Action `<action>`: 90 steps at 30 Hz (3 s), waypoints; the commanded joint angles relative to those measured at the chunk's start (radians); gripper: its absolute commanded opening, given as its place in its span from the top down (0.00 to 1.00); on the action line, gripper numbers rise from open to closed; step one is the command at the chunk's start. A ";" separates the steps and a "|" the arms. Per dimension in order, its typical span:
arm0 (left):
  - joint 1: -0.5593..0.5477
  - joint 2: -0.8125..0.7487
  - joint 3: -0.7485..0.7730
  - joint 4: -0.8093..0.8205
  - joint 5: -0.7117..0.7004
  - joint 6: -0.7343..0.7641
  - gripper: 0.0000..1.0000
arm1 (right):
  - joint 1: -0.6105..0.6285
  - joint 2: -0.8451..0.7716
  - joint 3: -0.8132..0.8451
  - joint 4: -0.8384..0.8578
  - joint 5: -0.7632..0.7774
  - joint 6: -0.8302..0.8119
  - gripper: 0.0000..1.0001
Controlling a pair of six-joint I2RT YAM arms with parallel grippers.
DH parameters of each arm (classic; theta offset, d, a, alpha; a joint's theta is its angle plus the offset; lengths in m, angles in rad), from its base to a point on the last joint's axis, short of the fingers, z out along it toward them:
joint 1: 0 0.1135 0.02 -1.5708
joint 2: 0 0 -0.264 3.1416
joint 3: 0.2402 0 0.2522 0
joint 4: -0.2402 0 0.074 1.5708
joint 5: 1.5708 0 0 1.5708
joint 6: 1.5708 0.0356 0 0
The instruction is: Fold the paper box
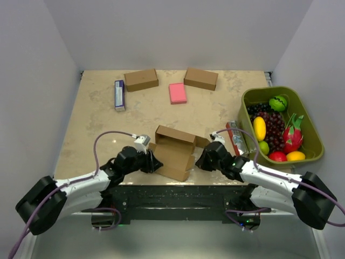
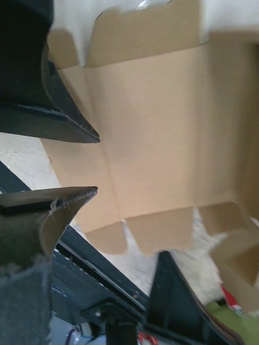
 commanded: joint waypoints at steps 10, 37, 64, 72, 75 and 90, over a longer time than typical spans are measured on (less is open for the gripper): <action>-0.137 0.176 -0.142 0.354 -0.125 -0.132 0.75 | 0.003 0.103 0.017 0.229 -0.075 0.014 0.94; -0.220 0.296 -0.179 0.421 -0.158 -0.201 0.83 | 0.017 0.318 0.194 0.293 -0.005 -0.121 0.94; -0.221 0.302 -0.179 0.417 -0.162 -0.207 0.83 | 0.008 0.344 0.280 0.268 0.034 -0.299 0.54; -0.221 0.320 -0.173 0.426 -0.155 -0.206 0.83 | 0.040 0.370 0.286 0.300 0.017 -0.311 0.61; -0.221 0.326 -0.173 0.429 -0.154 -0.206 0.83 | 0.063 0.378 0.299 0.291 0.035 -0.323 0.64; -0.221 0.340 -0.173 0.437 -0.151 -0.207 0.83 | 0.136 0.530 0.369 0.234 0.088 -0.314 0.72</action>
